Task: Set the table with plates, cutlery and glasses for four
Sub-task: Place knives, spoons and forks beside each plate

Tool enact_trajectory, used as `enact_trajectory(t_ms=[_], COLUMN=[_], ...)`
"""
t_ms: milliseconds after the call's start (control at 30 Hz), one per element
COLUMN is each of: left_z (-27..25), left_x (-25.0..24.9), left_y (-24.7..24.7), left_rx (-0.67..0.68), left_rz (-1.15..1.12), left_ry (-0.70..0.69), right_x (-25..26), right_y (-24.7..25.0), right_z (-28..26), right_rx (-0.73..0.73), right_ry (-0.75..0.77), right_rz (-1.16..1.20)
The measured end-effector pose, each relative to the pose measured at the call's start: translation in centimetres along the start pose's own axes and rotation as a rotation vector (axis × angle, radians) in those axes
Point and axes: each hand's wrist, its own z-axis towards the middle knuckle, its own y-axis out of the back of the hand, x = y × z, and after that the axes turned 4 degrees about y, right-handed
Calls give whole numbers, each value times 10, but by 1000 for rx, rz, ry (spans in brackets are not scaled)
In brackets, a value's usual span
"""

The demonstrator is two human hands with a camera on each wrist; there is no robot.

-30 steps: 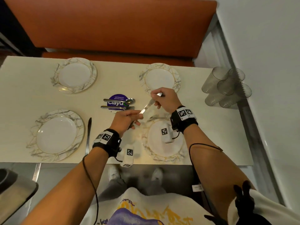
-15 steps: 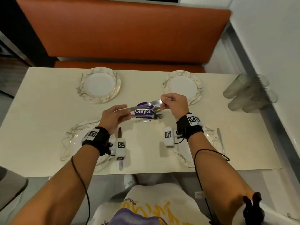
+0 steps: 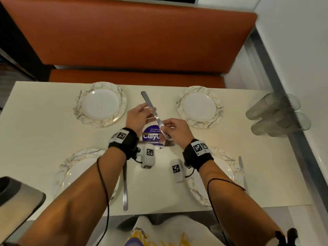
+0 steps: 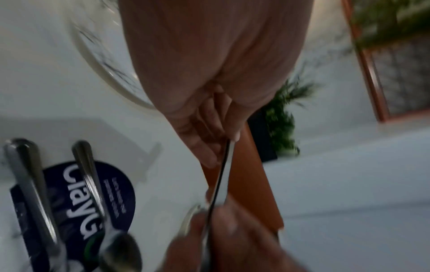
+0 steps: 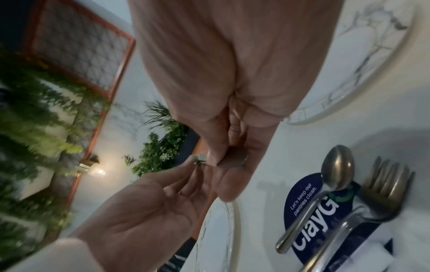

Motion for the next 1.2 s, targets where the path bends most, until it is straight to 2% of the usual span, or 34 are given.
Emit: enact_trajectory(t_ms=[133, 267, 333, 467, 633, 967, 1200], left_z=[18, 51, 64, 107, 145, 173, 176], left_x=[18, 24, 22, 30, 40, 55, 61], left_y=[-36, -55, -59, -75, -93, -115, -119], left_rx=[50, 48, 36, 27, -50, -162, -172], left_rz=[72, 55, 64, 203, 453, 848, 914], left_ry=[48, 100, 102, 171, 229, 64, 25], right_x=[-13, -25, -29, -45, -56, -52, -49], right_y=[22, 47, 57, 83, 109, 132, 131], right_z=[26, 44, 46, 51, 61, 67, 67], right_rx=[-86, -139, -141, -205, -288, -301, -303], right_ry=[-42, -8, -51, -137, -113, -80, -72], right_rz=[29, -59, 57, 232, 201, 209, 206])
